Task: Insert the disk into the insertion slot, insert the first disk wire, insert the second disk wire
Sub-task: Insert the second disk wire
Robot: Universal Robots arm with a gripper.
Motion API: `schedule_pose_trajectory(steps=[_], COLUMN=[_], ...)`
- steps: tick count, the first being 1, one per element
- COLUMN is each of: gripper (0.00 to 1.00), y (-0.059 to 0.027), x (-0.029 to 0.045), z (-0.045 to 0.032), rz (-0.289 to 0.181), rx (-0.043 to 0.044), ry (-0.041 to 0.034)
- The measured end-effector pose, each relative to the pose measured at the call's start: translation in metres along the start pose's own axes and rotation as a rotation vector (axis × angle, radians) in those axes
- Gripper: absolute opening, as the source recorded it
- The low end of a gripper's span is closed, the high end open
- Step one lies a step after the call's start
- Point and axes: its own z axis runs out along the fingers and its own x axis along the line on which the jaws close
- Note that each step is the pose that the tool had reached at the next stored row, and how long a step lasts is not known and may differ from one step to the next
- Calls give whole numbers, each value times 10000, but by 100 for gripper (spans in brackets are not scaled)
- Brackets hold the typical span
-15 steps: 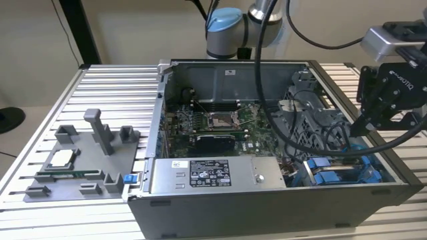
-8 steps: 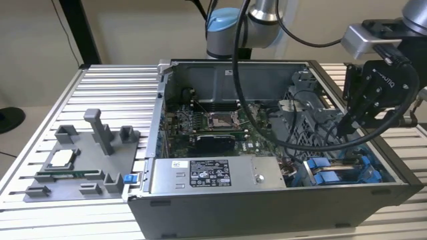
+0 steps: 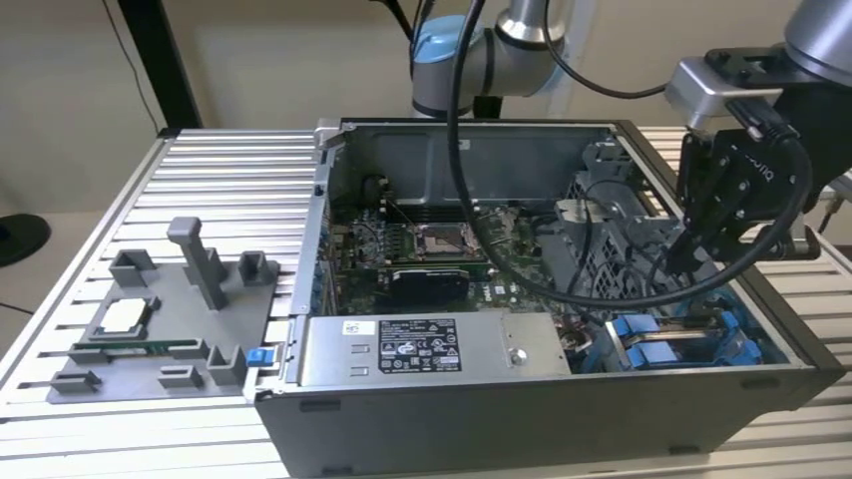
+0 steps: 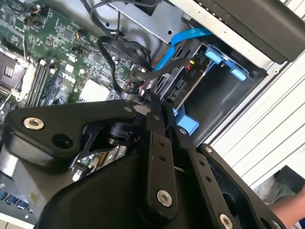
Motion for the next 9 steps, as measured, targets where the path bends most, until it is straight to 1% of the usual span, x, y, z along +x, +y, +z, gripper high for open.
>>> schedule_pose_trajectory(steps=[4, 8, 9], gripper=[0, 0, 0], y=[-1, -2, -2], x=[42, 82, 84], z=[39, 63, 64], rz=[-31, -73, -74], rx=[85, 194, 198], ry=[-2, -4, -5])
